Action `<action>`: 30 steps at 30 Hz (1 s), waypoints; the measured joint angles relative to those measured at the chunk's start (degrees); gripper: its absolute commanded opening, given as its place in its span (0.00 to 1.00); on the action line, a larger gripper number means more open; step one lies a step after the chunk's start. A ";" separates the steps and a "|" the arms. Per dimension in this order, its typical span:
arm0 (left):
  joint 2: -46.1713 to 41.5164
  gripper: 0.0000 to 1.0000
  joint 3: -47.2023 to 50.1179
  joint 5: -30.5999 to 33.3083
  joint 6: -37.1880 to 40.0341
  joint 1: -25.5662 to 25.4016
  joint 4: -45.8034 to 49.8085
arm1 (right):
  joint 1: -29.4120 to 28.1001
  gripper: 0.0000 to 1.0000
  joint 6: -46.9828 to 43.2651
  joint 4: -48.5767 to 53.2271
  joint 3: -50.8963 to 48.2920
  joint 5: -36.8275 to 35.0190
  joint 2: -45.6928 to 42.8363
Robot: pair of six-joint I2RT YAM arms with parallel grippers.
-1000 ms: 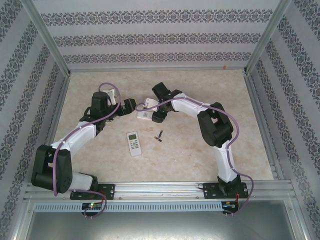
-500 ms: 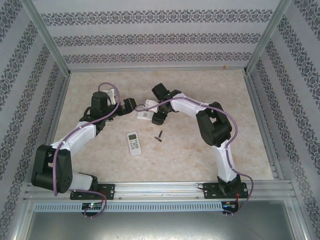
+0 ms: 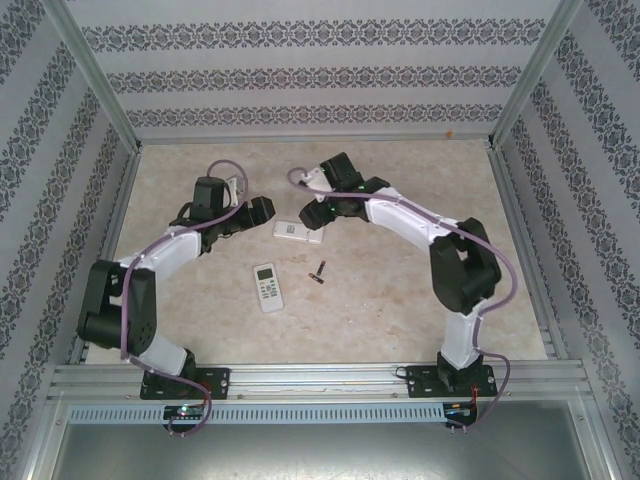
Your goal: Load the batteries into the remote control
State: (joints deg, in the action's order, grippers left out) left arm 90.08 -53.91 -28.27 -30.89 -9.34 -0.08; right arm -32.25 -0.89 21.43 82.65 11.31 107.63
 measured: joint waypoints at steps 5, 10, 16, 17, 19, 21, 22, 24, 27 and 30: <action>7.08 0.74 -8.17 0.04 2.47 -0.44 7.34 | 1.38 0.59 16.87 -3.06 -5.73 -0.22 1.07; 15.67 0.70 -17.40 2.97 6.05 -3.54 16.46 | 1.36 0.50 25.70 -5.14 -6.27 0.15 5.42; 21.42 0.63 -20.90 6.25 9.20 -6.25 24.50 | 1.36 0.47 29.57 -6.03 -6.27 0.20 8.48; 22.01 0.63 -21.33 6.80 9.73 -6.43 25.68 | 1.36 0.47 29.79 -6.10 -6.27 0.22 8.66; 22.97 0.62 -21.81 7.63 10.54 -6.47 27.19 | 1.36 0.47 30.49 -6.27 -5.90 0.35 8.90; 23.37 0.62 -22.05 7.91 11.26 -6.47 27.78 | 1.36 0.47 30.84 -6.38 -5.40 0.37 9.11; 23.37 0.62 -22.34 8.24 11.54 -6.47 28.15 | 1.36 0.47 31.04 -6.49 -5.11 0.35 9.29; 23.47 0.61 -22.40 8.79 12.09 -6.47 28.59 | 1.36 0.47 31.36 -6.58 -4.57 0.33 9.68; 23.61 0.60 -22.60 9.09 12.74 -6.47 28.83 | 1.36 0.46 32.28 -6.51 -3.52 0.33 10.69; 23.69 0.59 -22.64 9.42 13.16 -6.73 28.87 | 1.36 0.46 32.72 -5.64 -2.49 0.31 11.21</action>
State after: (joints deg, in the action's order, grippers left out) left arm 113.78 -76.55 -18.85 -17.74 -16.08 28.80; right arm -30.89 31.83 15.79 80.16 11.62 118.85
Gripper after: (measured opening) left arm 0.594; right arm 0.460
